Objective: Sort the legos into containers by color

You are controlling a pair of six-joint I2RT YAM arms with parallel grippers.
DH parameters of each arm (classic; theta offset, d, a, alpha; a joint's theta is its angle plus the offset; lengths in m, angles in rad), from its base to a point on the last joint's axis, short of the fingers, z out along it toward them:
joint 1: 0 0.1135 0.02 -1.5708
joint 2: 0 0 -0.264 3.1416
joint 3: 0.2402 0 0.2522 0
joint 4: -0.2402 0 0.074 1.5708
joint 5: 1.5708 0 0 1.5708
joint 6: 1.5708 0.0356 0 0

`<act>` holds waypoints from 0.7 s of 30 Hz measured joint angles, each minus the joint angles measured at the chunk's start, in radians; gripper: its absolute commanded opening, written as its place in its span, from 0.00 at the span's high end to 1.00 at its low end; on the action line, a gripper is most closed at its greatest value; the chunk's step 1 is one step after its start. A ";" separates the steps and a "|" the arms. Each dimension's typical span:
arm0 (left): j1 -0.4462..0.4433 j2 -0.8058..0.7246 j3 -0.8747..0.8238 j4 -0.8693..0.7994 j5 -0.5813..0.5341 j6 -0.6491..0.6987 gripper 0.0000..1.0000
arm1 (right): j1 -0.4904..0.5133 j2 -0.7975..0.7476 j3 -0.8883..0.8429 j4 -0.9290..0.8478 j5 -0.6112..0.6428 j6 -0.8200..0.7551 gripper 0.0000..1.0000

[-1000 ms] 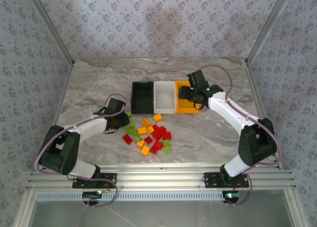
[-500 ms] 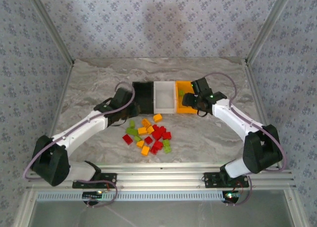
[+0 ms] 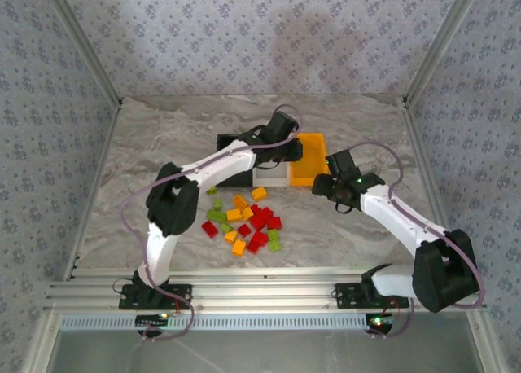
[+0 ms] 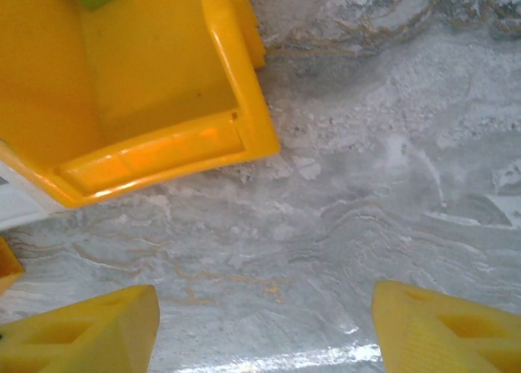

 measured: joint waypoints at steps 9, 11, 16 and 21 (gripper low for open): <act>0.002 0.139 0.233 -0.045 0.034 0.015 0.41 | -0.001 -0.027 -0.016 -0.010 -0.001 0.003 0.26; 0.004 0.138 0.237 -0.048 0.042 0.012 0.33 | -0.001 -0.030 -0.016 -0.008 -0.002 0.002 0.26; 0.012 0.084 0.144 -0.021 0.050 0.003 0.22 | 0.005 -0.031 -0.017 0.017 -0.047 -0.005 0.24; 0.025 -0.184 -0.177 0.043 0.050 -0.004 0.00 | 0.101 -0.006 -0.017 0.055 -0.090 -0.035 0.22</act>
